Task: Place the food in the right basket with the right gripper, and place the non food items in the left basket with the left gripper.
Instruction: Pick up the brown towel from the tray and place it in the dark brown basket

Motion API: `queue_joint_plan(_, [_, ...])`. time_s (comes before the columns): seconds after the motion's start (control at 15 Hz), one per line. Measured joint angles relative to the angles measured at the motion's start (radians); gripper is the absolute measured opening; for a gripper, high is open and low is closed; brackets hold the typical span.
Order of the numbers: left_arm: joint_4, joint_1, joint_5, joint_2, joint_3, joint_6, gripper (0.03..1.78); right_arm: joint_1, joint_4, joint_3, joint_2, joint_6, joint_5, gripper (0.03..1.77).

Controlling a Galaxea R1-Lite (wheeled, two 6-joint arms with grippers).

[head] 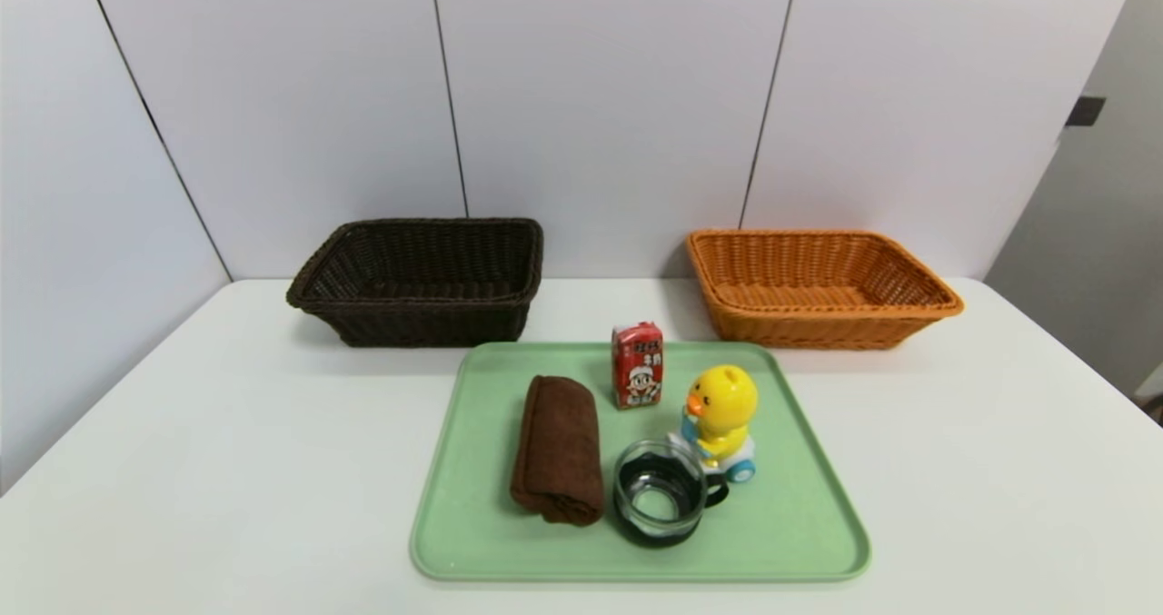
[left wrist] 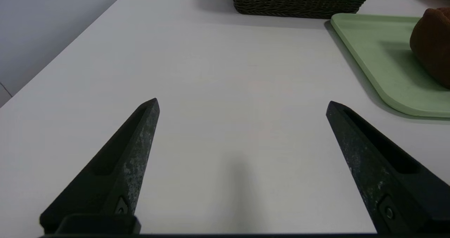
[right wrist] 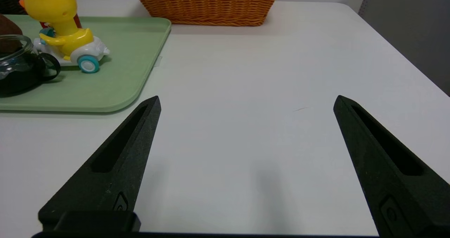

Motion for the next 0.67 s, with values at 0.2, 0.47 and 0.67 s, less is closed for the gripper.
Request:
queue_joint_plan(0.2, [0.0, 0.0, 0.0, 0.0, 0.0, 0.0, 1.69, 0.0, 0.0, 0.0, 0.0, 0.002, 0.0, 1.7])
queue_joint_plan(0.47, [0.0, 0.0, 0.0, 0.0, 0.0, 0.0, 1.69, 0.0, -0.002, 0.002, 0.0, -0.007, 0.008, 1.7])
queue_joint_plan(0.67, [0.0, 0.0, 0.0, 0.0, 0.0, 0.0, 1.69, 0.0, -0.002, 0.002, 0.0, 0.037, -0.01, 1.7])
